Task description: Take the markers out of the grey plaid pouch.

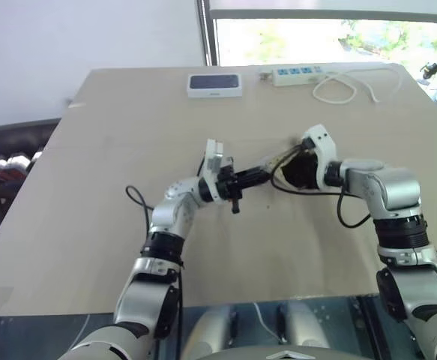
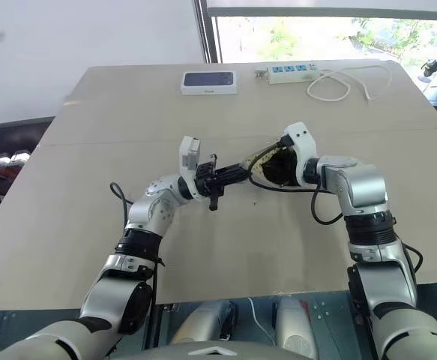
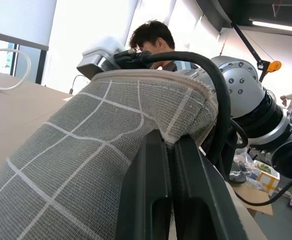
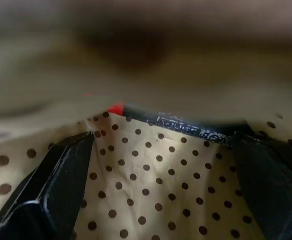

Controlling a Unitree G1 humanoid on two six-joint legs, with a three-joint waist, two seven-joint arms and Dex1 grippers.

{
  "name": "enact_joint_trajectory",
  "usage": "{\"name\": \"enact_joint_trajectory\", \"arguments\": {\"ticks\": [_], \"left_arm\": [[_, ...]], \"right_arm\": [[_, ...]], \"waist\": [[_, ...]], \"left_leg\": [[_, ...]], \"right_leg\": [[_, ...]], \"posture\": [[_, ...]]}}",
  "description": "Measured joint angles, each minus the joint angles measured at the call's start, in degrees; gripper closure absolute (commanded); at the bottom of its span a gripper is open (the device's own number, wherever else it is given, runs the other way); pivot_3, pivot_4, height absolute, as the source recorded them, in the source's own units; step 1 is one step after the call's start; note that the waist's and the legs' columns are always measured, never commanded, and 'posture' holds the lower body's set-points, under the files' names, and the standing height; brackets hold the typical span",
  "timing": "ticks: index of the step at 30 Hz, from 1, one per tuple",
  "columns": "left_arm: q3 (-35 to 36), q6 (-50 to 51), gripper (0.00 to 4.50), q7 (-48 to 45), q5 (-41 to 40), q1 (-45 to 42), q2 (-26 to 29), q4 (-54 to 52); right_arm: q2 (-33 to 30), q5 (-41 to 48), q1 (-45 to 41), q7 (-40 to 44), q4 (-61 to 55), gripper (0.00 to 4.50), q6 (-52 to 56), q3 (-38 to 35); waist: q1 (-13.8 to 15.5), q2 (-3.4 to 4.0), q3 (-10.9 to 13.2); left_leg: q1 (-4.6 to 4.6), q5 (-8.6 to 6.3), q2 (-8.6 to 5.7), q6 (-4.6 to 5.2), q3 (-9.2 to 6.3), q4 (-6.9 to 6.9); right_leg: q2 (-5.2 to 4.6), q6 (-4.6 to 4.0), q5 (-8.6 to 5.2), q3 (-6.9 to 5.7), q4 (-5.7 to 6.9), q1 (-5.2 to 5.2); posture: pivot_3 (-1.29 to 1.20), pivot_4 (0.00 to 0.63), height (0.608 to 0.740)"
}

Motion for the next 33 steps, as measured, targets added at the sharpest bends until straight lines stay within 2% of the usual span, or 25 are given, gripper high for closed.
{"name": "enact_joint_trajectory", "arguments": {"ticks": [4, 8, 11, 25, 26, 27, 29, 32, 33], "left_arm": [[0.0, 0.6, 4.50, 0.0, 0.1, 0.1, 0.0, 0.0], [-0.3, 1.0, 4.50, 0.0, 0.3, 0.9, 0.0, 0.0], [-0.6, 1.4, 4.50, 0.1, 0.6, 1.1, 0.1, 0.0], [-0.3, 1.7, 4.50, 0.4, 0.7, 1.1, 0.1, 0.0], [-0.3, 1.7, 4.50, 0.4, 0.7, 1.1, 0.1, 0.0], [-0.3, 1.7, 4.50, 0.4, 0.7, 1.1, 0.2, 0.0], [-0.2, 1.7, 4.50, 0.0, 0.6, 1.1, 0.2, -0.2], [0.0, 1.7, 4.50, -0.3, 0.2, 1.1, 0.4, -0.6], [0.1, 1.6, 4.50, -0.2, 0.1, 1.1, 0.5, -0.6]], "right_arm": [[-4.4, -4.3, 0.0, 2.3, 1.4, 0.04, -10.3, 7.6], [-9.3, -11.1, -0.1, 6.0, 4.5, 0.04, -25.5, 15.7], [-10.1, -13.5, -0.9, 7.7, 6.9, 0.04, -30.8, 18.1], [-4.8, -14.2, -5.7, 14.9, 23.3, 0.04, -40.1, 15.9], [-4.8, -14.1, -5.8, 15.3, 24.0, 0.55, -40.5, 15.7], [-4.6, -13.9, -5.9, 15.8, 24.6, 0.80, -40.8, 15.4], [-4.6, -14.0, -6.0, 15.9, 25.3, 1.67, -40.9, 14.7], [-4.6, -14.6, -6.2, 16.0, 25.6, 3.14, -40.8, 13.8], [-4.6, -14.8, -6.2, 16.1, 25.3, 3.49, -40.9, 13.7]], "waist": [[-0.1, 0.00, 0.0], [-0.1, 0.00, 0.0], [-0.1, 0.00, 0.0], [-1.2, -0.02, 0.0], [-1.3, -0.01, 0.0], [-1.3, -0.01, 0.0], [-1.3, -0.02, 0.0], [-1.3, -0.02, 0.0], [-1.3, -0.02, 0.0]], "left_leg": [[0.00, 0.00, -0.01, 0.00, 0.02, 0.00], [0.02, 0.00, -0.01, 0.00, 0.03, 0.01], [0.02, 0.00, -0.01, 0.00, 0.02, 0.01], [0.07, 0.00, 0.01, 0.00, 0.01, 0.03], [0.08, 0.00, 0.01, 0.00, 0.01, 0.02], [0.08, 0.00, 0.01, 0.00, 0.01, 0.02], [0.08, 0.00, 0.01, 0.00, -0.01, 0.02], [0.11, 0.00, 0.01, 0.00, -0.01, 0.03], [0.12, 0.00, 0.01, 0.00, -0.01, 0.03]], "right_leg": [[0.01, 0.00, 0.00, -0.01, 0.00, 0.00], [0.02, 0.00, 0.00, -0.02, 0.00, 0.00], [0.03, 0.00, 0.00, -0.03, 0.01, 0.01], [0.02, 0.00, 0.00, -0.02, 0.01, 0.05], [0.03, 0.00, 0.00, -0.02, 0.01, 0.04], [0.03, 0.00, 0.00, -0.02, 0.01, 0.05], [0.02, 0.00, 0.00, -0.04, 0.01, 0.04], [0.02, 0.00, 0.00, -0.04, 0.01, 0.05], [0.02, 0.00, 0.00, -0.04, 0.01, 0.05]], "posture": [[0.00, 0.150, 0.740], [0.00, 0.150, 0.740], [0.00, 0.150, 0.740], [0.00, 0.150, 0.740], [0.00, 0.150, 0.740], [0.00, 0.150, 0.740], [0.00, 0.150, 0.740], [0.00, 0.150, 0.740], [0.00, 0.150, 0.740]]}}
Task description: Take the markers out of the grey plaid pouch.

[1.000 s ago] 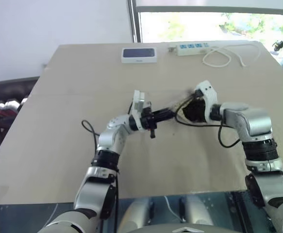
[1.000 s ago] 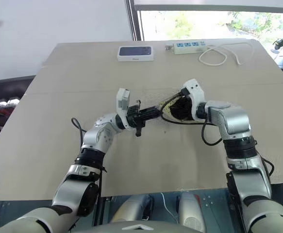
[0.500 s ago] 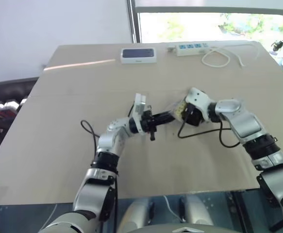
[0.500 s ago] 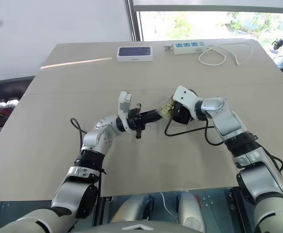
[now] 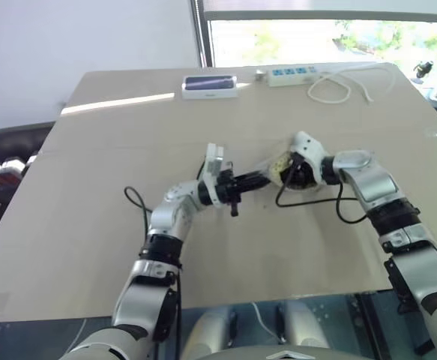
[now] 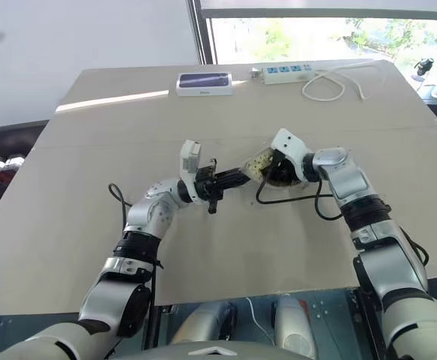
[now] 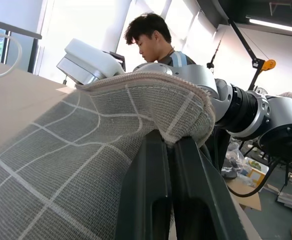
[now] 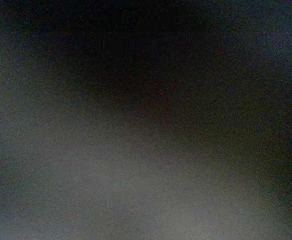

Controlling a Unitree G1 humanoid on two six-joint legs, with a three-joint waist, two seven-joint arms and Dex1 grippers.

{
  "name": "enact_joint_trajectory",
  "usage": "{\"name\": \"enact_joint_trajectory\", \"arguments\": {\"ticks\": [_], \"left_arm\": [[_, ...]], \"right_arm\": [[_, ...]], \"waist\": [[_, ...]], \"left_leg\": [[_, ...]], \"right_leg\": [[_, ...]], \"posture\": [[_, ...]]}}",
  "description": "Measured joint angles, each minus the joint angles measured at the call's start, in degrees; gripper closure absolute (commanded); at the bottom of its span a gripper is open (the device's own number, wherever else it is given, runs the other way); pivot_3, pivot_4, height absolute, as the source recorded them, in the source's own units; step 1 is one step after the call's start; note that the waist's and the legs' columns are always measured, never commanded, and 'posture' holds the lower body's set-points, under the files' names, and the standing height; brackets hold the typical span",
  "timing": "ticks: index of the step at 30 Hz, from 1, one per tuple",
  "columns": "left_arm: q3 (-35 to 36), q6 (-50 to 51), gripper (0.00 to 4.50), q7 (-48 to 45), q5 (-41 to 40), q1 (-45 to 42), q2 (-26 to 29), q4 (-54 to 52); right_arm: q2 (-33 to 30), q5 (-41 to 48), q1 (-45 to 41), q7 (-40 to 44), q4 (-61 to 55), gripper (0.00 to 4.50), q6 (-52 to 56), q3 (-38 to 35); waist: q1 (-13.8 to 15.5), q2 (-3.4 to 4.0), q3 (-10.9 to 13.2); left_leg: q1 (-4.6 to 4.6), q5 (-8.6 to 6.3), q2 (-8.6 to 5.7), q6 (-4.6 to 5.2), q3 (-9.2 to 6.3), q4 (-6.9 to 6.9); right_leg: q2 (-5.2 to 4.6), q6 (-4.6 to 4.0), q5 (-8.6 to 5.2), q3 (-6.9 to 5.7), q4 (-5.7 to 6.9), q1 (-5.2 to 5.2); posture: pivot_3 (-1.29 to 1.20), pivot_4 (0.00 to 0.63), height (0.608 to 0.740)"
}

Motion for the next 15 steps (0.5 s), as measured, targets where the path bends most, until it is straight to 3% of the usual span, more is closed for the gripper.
{"name": "enact_joint_trajectory", "arguments": {"ticks": [2, 8, 15], "left_arm": [[0.1, -0.1, 4.50, 0.2, 0.0, 0.0, -0.1, -0.1], [0.1, -0.4, 4.50, 0.2, 0.0, 0.0, 0.0, 0.0], [-1.1, -4.1, 4.50, -1.3, 1.5, 1.3, 1.3, 0.0]], "right_arm": [[-0.1, -0.3, 0.2, 0.3, -0.9, 3.98, 0.0, 0.0], [-0.3, -0.9, 1.3, 0.3, -3.1, 4.02, -0.2, -0.4], [-4.9, -3.7, 5.9, 0.5, -14.4, 4.02, 0.4, 1.3]], "waist": [[-0.2, -0.07, -0.1], [-0.2, -0.07, -0.1], [0.3, -0.06, -0.1]], "left_leg": [[0.04, 0.00, 0.01, 0.00, 0.01, -0.01], [0.04, 0.00, 0.01, 0.00, 0.01, -0.02], [-0.04, 0.00, -0.01, 0.00, -0.02, -0.02]], "right_leg": [[0.02, 0.00, 0.00, 0.05, 0.00, 0.00], [0.02, 0.00, 0.00, 0.09, 0.02, -0.01], [0.00, 0.00, 0.00, 0.05, -0.01, -0.03]], "posture": [[0.00, 0.150, 0.740], [0.00, 0.150, 0.740], [0.00, 0.150, 0.740]]}}
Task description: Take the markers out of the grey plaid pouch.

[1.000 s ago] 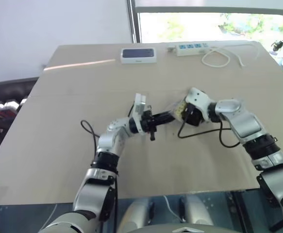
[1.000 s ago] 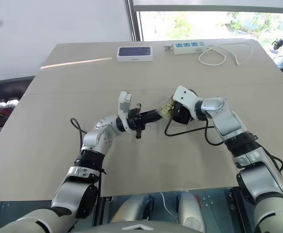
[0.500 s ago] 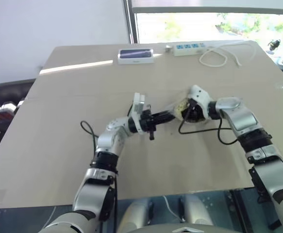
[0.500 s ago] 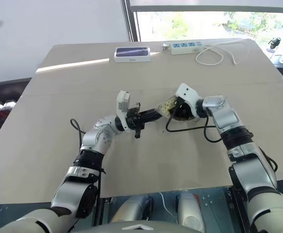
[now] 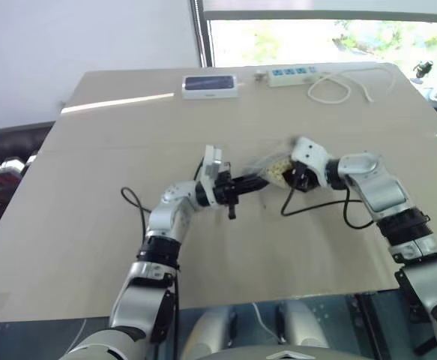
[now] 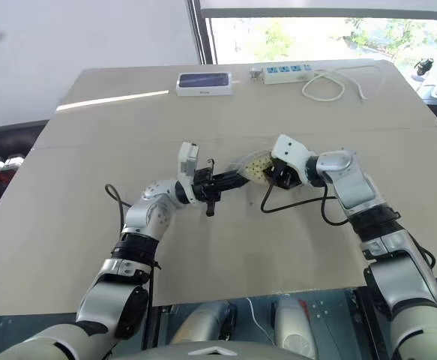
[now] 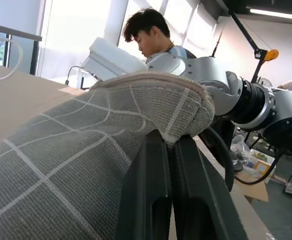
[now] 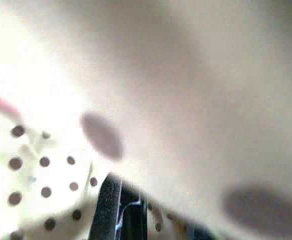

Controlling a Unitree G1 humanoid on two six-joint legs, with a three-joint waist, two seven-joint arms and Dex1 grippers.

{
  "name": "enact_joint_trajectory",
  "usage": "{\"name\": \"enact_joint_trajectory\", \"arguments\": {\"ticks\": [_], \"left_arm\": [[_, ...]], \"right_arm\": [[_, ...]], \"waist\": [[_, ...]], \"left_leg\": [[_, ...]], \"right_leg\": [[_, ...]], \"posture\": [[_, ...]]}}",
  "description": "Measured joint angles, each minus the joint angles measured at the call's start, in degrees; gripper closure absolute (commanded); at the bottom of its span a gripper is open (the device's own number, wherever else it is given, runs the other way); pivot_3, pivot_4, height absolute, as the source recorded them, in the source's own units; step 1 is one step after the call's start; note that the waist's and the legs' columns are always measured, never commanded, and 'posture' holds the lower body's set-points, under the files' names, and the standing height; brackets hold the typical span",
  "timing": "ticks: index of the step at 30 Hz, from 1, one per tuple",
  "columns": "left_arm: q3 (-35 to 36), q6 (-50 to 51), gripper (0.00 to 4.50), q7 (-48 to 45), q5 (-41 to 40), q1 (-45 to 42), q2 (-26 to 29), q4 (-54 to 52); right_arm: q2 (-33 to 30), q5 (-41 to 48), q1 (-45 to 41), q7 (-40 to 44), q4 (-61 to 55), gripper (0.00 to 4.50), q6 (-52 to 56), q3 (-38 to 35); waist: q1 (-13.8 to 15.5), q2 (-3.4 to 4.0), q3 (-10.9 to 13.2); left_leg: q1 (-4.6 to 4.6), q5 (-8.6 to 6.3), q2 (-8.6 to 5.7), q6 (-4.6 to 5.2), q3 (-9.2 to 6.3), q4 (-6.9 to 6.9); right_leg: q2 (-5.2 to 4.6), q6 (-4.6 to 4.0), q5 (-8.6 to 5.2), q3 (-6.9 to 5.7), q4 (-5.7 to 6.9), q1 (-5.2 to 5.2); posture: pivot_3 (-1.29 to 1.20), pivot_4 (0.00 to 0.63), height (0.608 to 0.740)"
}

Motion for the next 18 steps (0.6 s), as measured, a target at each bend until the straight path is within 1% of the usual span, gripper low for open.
{"name": "enact_joint_trajectory", "arguments": {"ticks": [4, 7, 14, 18], "left_arm": [[-0.2, -1.2, 4.50, 0.0, 0.7, 0.3, 0.8, 0.0], [-0.2, -1.7, 4.50, 0.1, 0.8, 0.4, 0.9, 0.0], [-0.2, -2.6, 4.50, 0.3, 1.0, 0.7, 1.4, 0.1], [-0.2, -3.2, 4.50, 0.5, 1.2, 0.7, 1.6, 0.5]], "right_arm": [[-3.0, -1.0, 2.6, -0.5, -7.8, 4.02, 2.6, 0.0], [-4.8, -1.1, 3.1, -0.5, -13.0, 4.02, 5.2, 0.0], [-7.9, -0.1, 3.5, -0.1, -22.0, 4.02, 11.7, -0.2], [-9.3, 1.6, 4.0, 0.2, -24.5, 4.02, 15.9, -0.3]], "waist": [[0.2, 0.01, 0.0], [0.2, 0.01, 0.0], [0.2, 0.00, 0.0], [0.5, 0.00, 0.0]], "left_leg": [[-0.05, 0.00, -0.01, 0.00, -0.01, 0.00], [-0.05, 0.00, -0.01, 0.00, -0.01, -0.01], [-0.05, 0.00, -0.01, 0.00, -0.01, -0.01], [-0.05, 0.00, -0.01, 0.00, -0.02, -0.01]], "right_leg": [[-0.01, 0.00, 0.00, -0.01, -0.01, -0.01], [0.00, 0.00, 0.00, 0.00, -0.01, -0.02], [-0.01, 0.00, 0.00, 0.00, -0.02, -0.01], [-0.02, 0.00, 0.00, -0.01, -0.03, -0.01]], "posture": [[0.00, 0.150, 0.740], [0.00, 0.150, 0.740], [0.00, 0.150, 0.740], [0.00, 0.150, 0.740]]}}
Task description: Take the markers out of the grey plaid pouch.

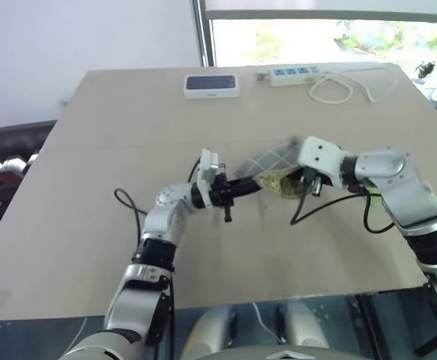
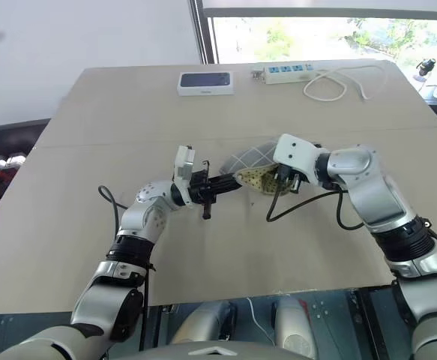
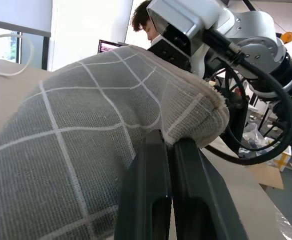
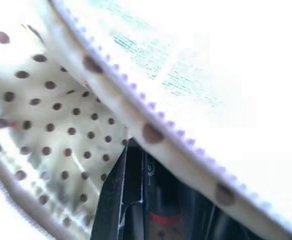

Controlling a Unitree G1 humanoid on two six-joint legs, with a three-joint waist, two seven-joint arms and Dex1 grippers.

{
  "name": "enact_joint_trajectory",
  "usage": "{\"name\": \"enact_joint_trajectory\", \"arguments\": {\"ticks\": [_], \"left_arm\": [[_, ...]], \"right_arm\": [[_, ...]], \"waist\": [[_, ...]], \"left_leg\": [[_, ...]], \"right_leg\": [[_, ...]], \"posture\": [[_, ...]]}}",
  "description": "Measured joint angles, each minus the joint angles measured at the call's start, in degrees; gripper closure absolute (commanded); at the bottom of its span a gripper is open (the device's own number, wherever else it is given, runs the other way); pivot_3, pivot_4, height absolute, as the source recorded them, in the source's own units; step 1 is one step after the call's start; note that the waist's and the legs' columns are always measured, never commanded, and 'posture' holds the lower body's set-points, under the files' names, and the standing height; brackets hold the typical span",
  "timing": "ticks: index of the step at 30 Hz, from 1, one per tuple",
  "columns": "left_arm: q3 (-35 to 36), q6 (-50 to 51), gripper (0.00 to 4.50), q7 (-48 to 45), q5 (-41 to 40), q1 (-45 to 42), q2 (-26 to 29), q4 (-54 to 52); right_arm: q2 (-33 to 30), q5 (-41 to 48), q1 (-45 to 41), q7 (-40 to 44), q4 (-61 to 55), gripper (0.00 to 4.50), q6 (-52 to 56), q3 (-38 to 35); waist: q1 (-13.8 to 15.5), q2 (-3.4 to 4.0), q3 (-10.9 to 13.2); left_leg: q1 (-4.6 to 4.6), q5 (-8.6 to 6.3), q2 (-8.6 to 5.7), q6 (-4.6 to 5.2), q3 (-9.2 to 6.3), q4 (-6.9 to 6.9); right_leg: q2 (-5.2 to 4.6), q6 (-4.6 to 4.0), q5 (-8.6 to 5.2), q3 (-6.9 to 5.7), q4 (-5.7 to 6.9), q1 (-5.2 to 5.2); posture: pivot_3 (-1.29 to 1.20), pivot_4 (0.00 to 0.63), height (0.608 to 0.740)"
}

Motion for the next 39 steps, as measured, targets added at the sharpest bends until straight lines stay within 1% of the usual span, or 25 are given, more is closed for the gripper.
{"name": "enact_joint_trajectory", "arguments": {"ticks": [3, 5, 7, 10, 15, 18, 19, 23, 25, 28, 29, 31, 32, 33, 37, 39], "left_arm": [[0.0, -0.4, 4.50, 0.5, 0.3, -0.1, -0.1, 0.8], [0.0, -1.0, 4.50, 1.1, 0.5, -0.3, -0.1, 1.2], [0.0, -1.6, 4.50, 1.4, 0.7, -0.8, -0.1, 1.8], [0.1, -2.0, 4.50, 1.5, 0.7, -0.8, -0.1, 1.9], [0.5, -2.7, 4.50, 2.6, 0.7, -0.8, -0.1, 2.0], [0.3, -2.7, 4.50, 2.4, 0.8, -0.3, 0.0, 2.0], [0.3, -2.7, 4.50, 2.4, 0.8, 0.0, 0.1, 2.0], [0.2, -2.8, 4.50, 2.5, 1.0, 0.0, 0.1, 2.0], [0.2, -3.0, 4.50, 2.5, 1.2, 0.0, 0.1, 2.0], [0.2, -3.1, 4.50, 2.5, 1.6, 0.1, 0.2, 2.0], [0.2, -3.4, 4.50, 2.6, 1.8, 0.1, 0.2, 2.0], [0.4, -3.9, 4.50, 2.7, 1.9, 0.2, 0.5, 2.1], [0.6, -4.3, 4.50, 3.2, 2.3, 0.1, 0.7, 2.3], [0.8, -4.7, 4.50, 3.5, 2.5, 0.1, 0.9, 2.7], [1.2, -5.2, 4.50, 3.9, 2.9, 0.3, 1.4, 3.1], [1.7, -5.3, 4.50, 4.3, 2.9, 0.9, 2.6, 3.1]], "right_arm": [[-0.3, 2.2, 1.1, 0.2, -0.6, 4.02, 3.9, -0.5], [1.9, 5.4, 1.9, -0.6, -0.6, 4.02, 8.8, -3.1], [5.3, 8.6, 1.9, -2.9, -0.5, 4.02, 14.5, -6.5], [7.9, 11.2, 1.8, -5.0, -0.1, 4.02, 19.3, -9.2], [13.9, 15.9, 0.2, -11.7, 4.0, 4.02, 28.8, -14.2], [14.2, 16.8, -2.1, -15.7, 6.1, 4.02, 34.7, -18.6], [14.1, 18.5, -2.9, -15.9, 6.2, 4.02, 38.0, -20.2], [14.6, 23.2, -3.7, -15.6, 6.6, 4.02, 46.3, -22.6], [14.5, 25.4, -4.2, -15.6, 7.0, 4.02, 49.1, -24.1], [11.4, 26.9, -3.9, -14.3, 6.2, 4.02, 47.4, -22.9], [8.1, 27.4, -2.3, -12.4, 3.8, 4.02, 44.5, -20.8], [3.5, 27.8, 0.7, -9.3, 0.4, 4.02, 40.0, -17.7], [-0.2, 27.8, 3.5, -6.9, -1.5, 4.02, 36.0, -15.2], [-2.0, 27.6, 5.2, -5.6, -2.1, 4.02, 33.6, -14.0], [-7.9, 24.0, 10.8, -3.7, -1.1, 4.02, 22.8, -10.6], [-9.0, 22.0, 12.2, -4.5, 1.8, 4.02, 19.4, -11.0]], "waist": [[0.4, 0.00, 0.0], [0.6, -0.01, 0.0], [0.6, -0.01, 0.0], [0.7, -0.01, 0.0], [0.6, -0.01, 0.0], [0.7, 0.00, 0.0], [0.7, 0.00, 0.0], [0.6, 0.01, 0.0], [0.6, 0.00, 0.0], [0.6, 0.02, 0.0], [0.8, 0.02, 0.0], [0.8, 0.01, 0.0], [0.8, 0.01, 0.0], [0.7, 0.00, 0.0], [0.6, 0.00, 0.0], [0.5, 0.00, 0.0]], "left_leg": [[0.00, 0.00, 0.00, 0.00, 0.00, 0.00], [0.00, 0.00, 0.00, 0.00, 0.00, 0.00], [0.00, 0.00, 0.00, 0.00, -0.01, 0.00], [-0.02, 0.00, 0.00, 0.00, -0.03, 0.00], [-0.01, 0.00, 0.00, 0.00, -0.01, -0.01], [-0.03, 0.00, -0.02, 0.00, -0.04, -0.01], [-0.03, 0.00, -0.02, 0.00, -0.04, -0.02], [-0.04, 0.00, -0.02, 0.00, -0.04, -0.03], [-0.04, 0.00, -0.02, 0.00, -0.03, -0.03], [-0.04, 0.00, -0.03, 0.01, -0.03, -0.03], [-0.05, 0.00, -0.03, 0.01, -0.07, -0.04], [-0.10, -0.01, -0.04, 0.01, -0.08, -0.04], [-0.10, -0.01, -0.04, 0.02, -0.07, -0.04], [-0.10, -0.01, -0.05, 0.02, -0.03, -0.03], [-0.02, -0.01, -0.04, 0.02, -0.02, 0.01], [0.00, 0.00, -0.03, 0.01, 0.03, 0.01]], "right_leg": [[0.00, 0.00, 0.00, 0.01, 0.00, 0.00], [0.00, 0.00, 0.00, 0.03, 0.01, 0.00], [-0.01, 0.00, 0.00, 0.05, 0.02, 0.00], [-0.01, 0.00, 0.00, 0.07, 0.00, 0.00], [-0.01, 0.00, 0.00, 0.08, 0.03, -0.01], [-0.03, -0.01, 0.00, 0.06, 0.00, -0.01], [-0.03, -0.01, 0.00, 0.06, -0.01, -0.01], [-0.04, -0.01, 0.00, 0.11, 0.00, -0.01], [-0.04, -0.01, 0.00, 0.15, 0.01, -0.01], [-0.04, 0.00, 0.00, 0.14, 0.00, -0.01], [-0.05, 0.00, 0.00, 0.11, -0.03, -0.01], [-0.05, 0.00, 0.00, 0.05, -0.09, -0.01], [-0.06, 0.00, 0.00, 0.02, -0.10, -0.01], [-0.06, 0.01, 0.00, -0.04, -0.09, -0.01], [-0.04, 0.01, 0.00, -0.05, 0.01, 0.01], [-0.03, 0.01, 0.00, 0.02, 0.04, 0.01]], "posture": [[0.00, 0.150, 0.740], [0.00, 0.150, 0.740], [0.00, 0.150, 0.740], [0.00, 0.150, 0.740], [0.00, 0.150, 0.740], [0.00, 0.150, 0.740], [0.00, 0.150, 0.740], [0.00, 0.150, 0.740], [0.00, 0.150, 0.740], [0.00, 0.150, 0.740], [0.00, 0.150, 0.740], [0.00, 0.150, 0.740], [0.00, 0.150, 0.740], [0.00, 0.150, 0.740], [0.00, 0.150, 0.740], [0.00, 0.150, 0.740]]}}
